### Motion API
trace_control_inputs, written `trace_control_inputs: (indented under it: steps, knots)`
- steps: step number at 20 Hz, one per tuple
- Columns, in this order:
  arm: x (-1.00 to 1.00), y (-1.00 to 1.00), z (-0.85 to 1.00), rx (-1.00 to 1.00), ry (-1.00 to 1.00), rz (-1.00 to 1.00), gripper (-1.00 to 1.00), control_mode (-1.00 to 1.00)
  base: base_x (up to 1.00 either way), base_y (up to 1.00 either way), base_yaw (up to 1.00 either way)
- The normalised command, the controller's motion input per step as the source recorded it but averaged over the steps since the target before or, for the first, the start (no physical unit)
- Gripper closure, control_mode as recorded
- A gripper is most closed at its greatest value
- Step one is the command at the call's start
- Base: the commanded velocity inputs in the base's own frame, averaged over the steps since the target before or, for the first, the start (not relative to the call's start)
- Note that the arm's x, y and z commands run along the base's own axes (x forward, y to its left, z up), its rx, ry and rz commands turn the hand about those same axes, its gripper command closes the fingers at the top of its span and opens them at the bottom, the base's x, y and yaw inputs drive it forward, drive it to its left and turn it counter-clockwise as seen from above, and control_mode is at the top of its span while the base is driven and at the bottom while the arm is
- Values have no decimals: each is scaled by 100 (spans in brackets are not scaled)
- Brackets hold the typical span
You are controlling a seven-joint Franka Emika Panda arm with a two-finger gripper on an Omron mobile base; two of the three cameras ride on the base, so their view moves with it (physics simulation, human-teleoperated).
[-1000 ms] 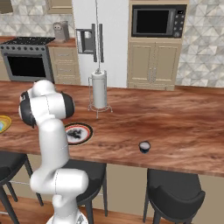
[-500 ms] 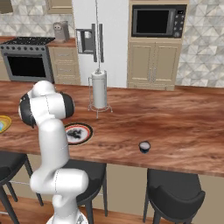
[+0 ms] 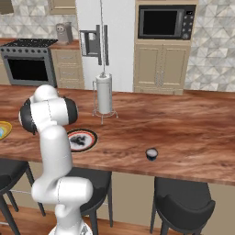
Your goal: Place two yogurt containers on each plate.
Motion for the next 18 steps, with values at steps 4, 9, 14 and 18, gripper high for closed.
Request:
trace_control_inputs:
  steps: [4,9,14,18]
  knots:
    - [0,1,-11,0,0,0,-100,-100,0,0,0]
    - [0,11,-5,0,0,1,-100,-100,0,0,0]
    - [0,7,-8,0,0,0,-100,-100,0,0,0]
    - [0,3,-9,0,0,0,-100,-100,0,0,0]
